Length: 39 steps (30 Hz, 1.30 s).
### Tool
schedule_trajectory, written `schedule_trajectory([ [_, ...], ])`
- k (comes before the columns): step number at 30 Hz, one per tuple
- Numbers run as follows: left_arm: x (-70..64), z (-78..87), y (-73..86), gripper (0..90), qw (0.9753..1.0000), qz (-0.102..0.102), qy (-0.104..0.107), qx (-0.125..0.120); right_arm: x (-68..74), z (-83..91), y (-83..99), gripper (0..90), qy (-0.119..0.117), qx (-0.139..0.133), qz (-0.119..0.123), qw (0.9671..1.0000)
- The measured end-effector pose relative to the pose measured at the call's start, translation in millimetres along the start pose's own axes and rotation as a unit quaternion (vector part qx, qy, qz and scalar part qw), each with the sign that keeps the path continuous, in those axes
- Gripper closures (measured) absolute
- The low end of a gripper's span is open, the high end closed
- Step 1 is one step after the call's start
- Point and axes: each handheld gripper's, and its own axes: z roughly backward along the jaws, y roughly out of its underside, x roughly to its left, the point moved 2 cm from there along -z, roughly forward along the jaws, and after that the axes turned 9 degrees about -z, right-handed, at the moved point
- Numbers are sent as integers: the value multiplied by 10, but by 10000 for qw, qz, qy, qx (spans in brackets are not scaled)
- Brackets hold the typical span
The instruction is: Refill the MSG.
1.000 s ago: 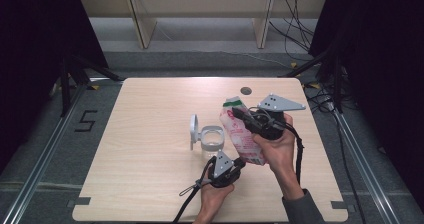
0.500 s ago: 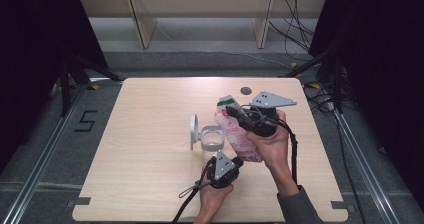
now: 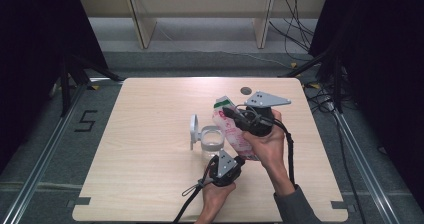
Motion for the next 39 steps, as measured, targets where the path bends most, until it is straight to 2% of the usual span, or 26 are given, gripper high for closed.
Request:
schedule_trajectory([
  [3,7,-11,12,837,9999,117,17,-8,58,-42,22,900,40,34,-67,10000],
  [5,11,-4,12,837,10000,90,-36,-8,86,-64,32,900,51,39,-84,9999],
  [10,13,1,16,837,9998,168,-91,-19,97,-87,23,900,2,-29,92,10000],
  [11,9,-7,18,838,9998,181,-88,-51,118,-98,27,900,7,15,4,10000],
  [14,-4,-3,15,838,9998,143,-109,-18,141,-128,20,900,38,169,120,9998],
  [15,-9,7,14,839,9999,160,-22,-32,148,-142,9,900,17,249,237,9994],
  [17,-26,17,6,839,9999,113,-119,-22,160,-154,3,900,-79,300,226,9993],
  [18,-36,16,3,839,9998,126,-131,-52,169,-148,-3,900,-15,314,256,9992],
  [19,-34,27,6,839,9999,52,-107,9,158,-158,-13,900,-41,300,385,9988],
  [20,-48,27,1,839,9999,48,-104,-28,163,-155,-13,900,-38,360,299,9989],
  [22,-60,28,-1,839,9998,30,-175,-29,138,-156,-24,900,-21,338,345,9988],
  [24,-58,21,1,839,9999,26,-150,-1,149,-150,-19,900,-32,420,212,9989],
  [25,-58,21,1,839,9999,26,-150,-1,149,-150,-19,900,-32,420,212,9989],
  [26,-67,14,2,839,9999,-47,-84,57,122,-186,-22,900,5,394,347,9986],
  [28,-67,16,12,839,9998,3,-172,52,123,-201,-14,900,-3,455,274,9986],
  [30,-59,13,11,839,9998,-54,-187,77,115,-206,-14,900,-53,452,231,9987],
  [32,-62,18,6,839,9995,-101,-268,90,114,-205,-11,900,-255,448,9,9987],
  [34,-50,14,-7,840,9996,-69,-280,20,118,-188,-22,900,-277,416,41,9987],
  [35,-44,6,-10,840,9997,-76,-246,-13,136,-181,-17,900,-324,391,-160,9986],
  [36,-38,3,-9,840,9996,-73,-274,11,134,-167,-17,900,-398,433,-237,9980],
  [37,-36,1,-9,841,9996,-65,-269,26,96,-174,-18,900,-480,320,-193,9981],
  [38,-36,1,-9,841,9996,-65,-269,26,96,-174,-18,900,-480,320,-193,9981],
  [39,-36,-8,-8,841,9996,-79,-249,47,108,-147,-7,900,-487,411,-463,9969],
])
